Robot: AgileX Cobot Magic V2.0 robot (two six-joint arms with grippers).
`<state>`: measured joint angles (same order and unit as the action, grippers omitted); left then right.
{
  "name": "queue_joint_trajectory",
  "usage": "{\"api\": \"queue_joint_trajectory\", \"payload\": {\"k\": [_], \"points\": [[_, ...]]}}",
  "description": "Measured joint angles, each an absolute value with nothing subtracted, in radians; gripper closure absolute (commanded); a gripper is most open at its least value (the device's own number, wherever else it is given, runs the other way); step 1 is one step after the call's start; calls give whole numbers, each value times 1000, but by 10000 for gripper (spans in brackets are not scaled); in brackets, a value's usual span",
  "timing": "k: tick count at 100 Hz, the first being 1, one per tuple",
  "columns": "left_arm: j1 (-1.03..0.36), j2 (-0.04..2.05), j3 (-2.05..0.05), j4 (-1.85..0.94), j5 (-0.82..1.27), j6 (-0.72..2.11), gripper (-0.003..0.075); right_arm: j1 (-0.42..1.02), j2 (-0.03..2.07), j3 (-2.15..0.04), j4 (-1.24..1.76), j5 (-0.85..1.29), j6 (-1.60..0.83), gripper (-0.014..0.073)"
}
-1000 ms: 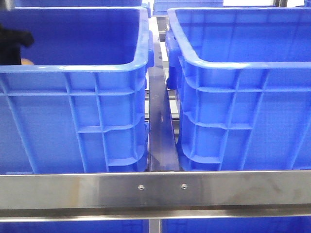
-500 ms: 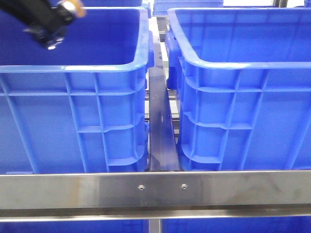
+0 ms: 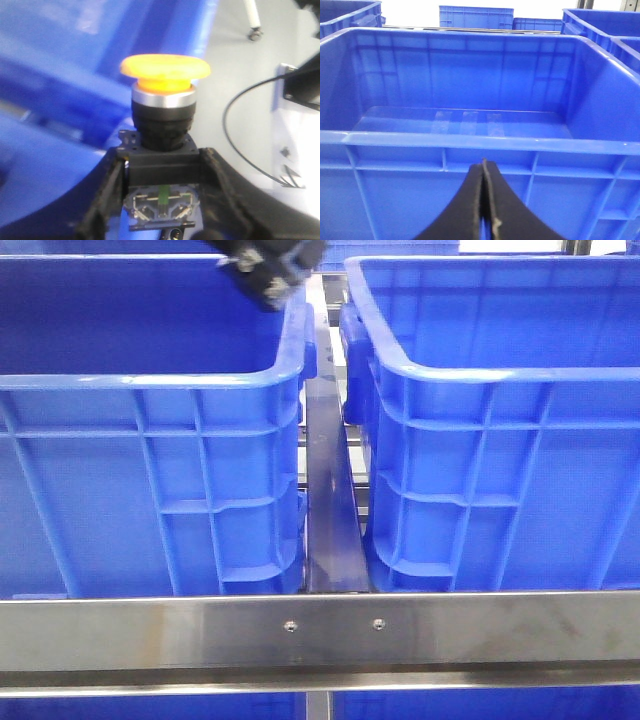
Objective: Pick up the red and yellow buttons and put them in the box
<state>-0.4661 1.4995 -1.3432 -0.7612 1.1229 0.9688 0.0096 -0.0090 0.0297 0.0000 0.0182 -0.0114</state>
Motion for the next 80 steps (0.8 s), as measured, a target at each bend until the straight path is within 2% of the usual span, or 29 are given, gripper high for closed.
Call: {"api": "queue_joint_trajectory", "payload": {"k": [17, 33, 51, 64, 71, 80], "points": [[-535, 1499, -1343, -763, 1125, 969, 715, 10, -9, 30, 0, 18, -11, 658], [-545, 1499, -1343, -771, 1130, 969, 715, 14, -9, 27, 0, 32, -11, 658], [-545, 1499, -1343, -775, 1140, 971, 715, 58, 6, -101, 22, 231, -11, 658], [-545, 1499, -1344, -776, 1142, 971, 715, 92, 114, -230, 71, 372, -11, 641], [-545, 1499, -1344, -776, 1143, 971, 715, 104, 198, -295, 90, 438, -11, 548], [-545, 1499, -1344, -778, 1143, 971, 715, 111, 295, -372, 133, 503, -11, 316]]}}
